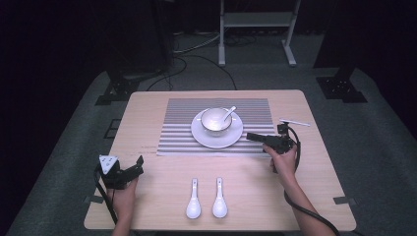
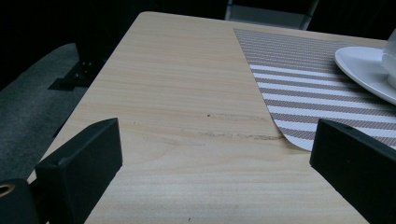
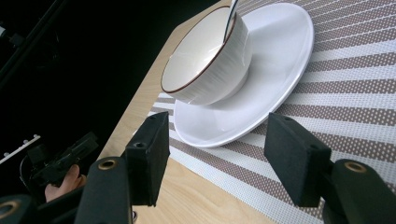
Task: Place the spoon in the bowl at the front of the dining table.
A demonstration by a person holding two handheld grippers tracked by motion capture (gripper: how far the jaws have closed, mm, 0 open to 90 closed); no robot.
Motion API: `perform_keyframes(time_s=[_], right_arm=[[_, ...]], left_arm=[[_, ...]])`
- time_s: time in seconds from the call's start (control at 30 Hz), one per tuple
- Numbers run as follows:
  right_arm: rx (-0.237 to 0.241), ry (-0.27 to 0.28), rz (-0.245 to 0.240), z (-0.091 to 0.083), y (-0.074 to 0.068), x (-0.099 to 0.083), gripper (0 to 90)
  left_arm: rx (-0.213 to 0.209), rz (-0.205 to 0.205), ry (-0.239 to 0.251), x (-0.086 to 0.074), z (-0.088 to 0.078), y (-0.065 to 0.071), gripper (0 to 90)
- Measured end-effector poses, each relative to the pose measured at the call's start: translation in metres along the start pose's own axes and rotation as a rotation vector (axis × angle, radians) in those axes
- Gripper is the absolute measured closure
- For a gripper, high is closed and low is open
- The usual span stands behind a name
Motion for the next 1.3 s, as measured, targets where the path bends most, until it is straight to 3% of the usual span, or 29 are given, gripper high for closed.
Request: perform_keyframes(time_s=[1.3], right_arm=[[0.027,-0.044,-0.014,-0.017,0.001,-0.046,38.9]], left_arm=[[0.005,0.006,-0.001,0.0,0.0,0.001,1.1]])
Point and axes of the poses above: each handheld gripper's, and its own axes: z roughly forward along the jaws, x roughly out of its top, y roughly to its right, the point moved 1 cm from there along z, roughly forward along the jaws, and after that the axes turned 7 degrees about -y, right-handed, at the moved point
